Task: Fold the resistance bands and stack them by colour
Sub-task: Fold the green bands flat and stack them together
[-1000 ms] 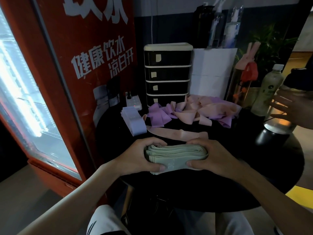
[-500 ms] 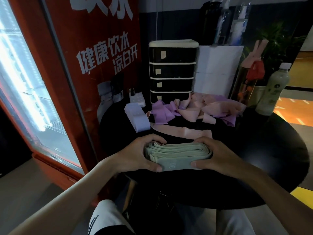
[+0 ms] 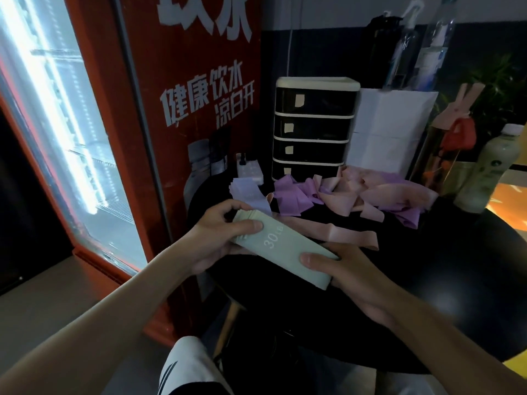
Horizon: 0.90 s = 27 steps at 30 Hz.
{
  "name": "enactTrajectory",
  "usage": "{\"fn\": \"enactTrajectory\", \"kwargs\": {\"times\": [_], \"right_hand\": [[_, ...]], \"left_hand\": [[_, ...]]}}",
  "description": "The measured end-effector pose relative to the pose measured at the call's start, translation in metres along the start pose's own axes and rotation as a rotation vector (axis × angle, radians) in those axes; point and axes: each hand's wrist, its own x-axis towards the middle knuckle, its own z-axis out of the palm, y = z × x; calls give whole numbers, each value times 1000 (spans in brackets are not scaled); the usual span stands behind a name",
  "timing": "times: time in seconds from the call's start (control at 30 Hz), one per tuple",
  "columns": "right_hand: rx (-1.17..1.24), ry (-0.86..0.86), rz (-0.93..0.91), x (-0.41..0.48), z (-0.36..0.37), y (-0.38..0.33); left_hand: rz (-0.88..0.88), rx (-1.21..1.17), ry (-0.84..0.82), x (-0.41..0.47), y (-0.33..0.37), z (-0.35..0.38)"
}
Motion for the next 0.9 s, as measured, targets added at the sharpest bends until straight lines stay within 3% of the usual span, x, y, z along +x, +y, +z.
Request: {"fn": "enactTrajectory", "kwargs": {"times": [0.13, 0.37, 0.57, 0.9], "right_hand": [[174, -16, 51, 12, 36, -1], [270, 62, 78, 51, 98, -10], [304, 147, 21, 96, 133, -15], [-468, 395, -147, 135, 158, 8]], "left_hand": [[14, 31, 156, 1, 11, -22], [93, -29, 457, 24, 15, -63], [153, 99, 491, 73, 22, -83], [256, 312, 438, 132, 12, -118]]}}
